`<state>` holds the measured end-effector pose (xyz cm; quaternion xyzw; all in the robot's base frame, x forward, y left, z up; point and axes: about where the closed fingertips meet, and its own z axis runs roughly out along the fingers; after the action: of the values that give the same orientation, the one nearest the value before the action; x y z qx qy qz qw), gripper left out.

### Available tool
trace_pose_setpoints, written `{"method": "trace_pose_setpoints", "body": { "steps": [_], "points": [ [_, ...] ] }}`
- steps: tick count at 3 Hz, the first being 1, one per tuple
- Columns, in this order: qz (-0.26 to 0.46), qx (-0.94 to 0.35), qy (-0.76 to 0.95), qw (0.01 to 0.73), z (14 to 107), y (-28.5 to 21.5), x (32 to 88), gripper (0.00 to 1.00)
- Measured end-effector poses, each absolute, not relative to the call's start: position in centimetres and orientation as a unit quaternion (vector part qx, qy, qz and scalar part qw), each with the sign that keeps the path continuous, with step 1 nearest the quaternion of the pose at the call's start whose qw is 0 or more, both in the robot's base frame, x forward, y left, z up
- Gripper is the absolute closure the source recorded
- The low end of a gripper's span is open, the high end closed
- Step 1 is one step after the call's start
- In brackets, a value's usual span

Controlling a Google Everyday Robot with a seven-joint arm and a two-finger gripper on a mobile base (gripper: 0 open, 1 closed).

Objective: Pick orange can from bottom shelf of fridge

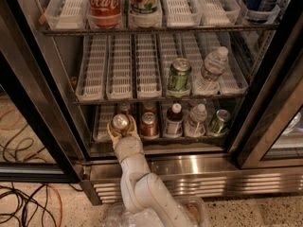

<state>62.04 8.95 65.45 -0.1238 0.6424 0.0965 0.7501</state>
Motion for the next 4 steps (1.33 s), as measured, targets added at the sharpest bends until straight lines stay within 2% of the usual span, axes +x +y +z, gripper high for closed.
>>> {"method": "trace_pose_setpoints", "body": {
  "steps": [2,4],
  "points": [
    [0.117,-0.193,0.63,0.743,74.5,9.5,57.9,1.0],
    [0.115,-0.289,0.634,0.708,74.2,8.6,53.6,1.0]
  ]
}}
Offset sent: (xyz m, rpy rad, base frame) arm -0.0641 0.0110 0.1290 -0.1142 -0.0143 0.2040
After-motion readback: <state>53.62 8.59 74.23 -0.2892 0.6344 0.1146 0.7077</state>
